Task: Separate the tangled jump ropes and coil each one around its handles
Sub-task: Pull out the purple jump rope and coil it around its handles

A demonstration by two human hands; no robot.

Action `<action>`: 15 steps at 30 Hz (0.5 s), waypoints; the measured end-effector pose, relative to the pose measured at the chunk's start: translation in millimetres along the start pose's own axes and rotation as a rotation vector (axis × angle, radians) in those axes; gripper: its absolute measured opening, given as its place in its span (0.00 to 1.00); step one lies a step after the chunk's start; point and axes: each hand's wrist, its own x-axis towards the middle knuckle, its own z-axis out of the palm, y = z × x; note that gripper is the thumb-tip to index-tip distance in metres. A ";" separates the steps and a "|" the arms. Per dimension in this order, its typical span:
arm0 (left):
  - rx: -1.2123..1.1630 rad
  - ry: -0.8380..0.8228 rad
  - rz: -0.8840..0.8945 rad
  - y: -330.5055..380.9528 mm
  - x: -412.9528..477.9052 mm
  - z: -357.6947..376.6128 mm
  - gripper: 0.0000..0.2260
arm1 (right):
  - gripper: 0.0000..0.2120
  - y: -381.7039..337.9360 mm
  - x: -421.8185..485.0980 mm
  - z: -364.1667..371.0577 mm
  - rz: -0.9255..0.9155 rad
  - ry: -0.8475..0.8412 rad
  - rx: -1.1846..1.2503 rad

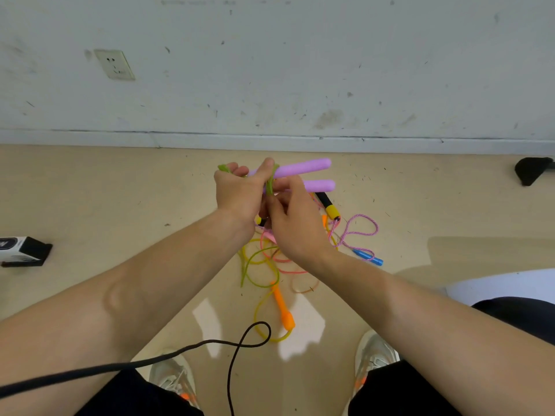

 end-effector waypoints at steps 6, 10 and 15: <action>-0.033 -0.009 0.021 8.8 5.3 -5.4 0.31 | 0.07 5.7 -4.5 0.7 0.027 0.044 -0.063; -0.120 -0.024 -0.017 14.0 6.7 -7.8 0.29 | 0.16 13.1 -2.1 1.6 0.109 -0.084 -0.076; -0.233 -0.170 -0.105 21.3 7.8 -15.9 0.29 | 0.24 14.7 10.0 -13.8 0.231 -0.274 -0.004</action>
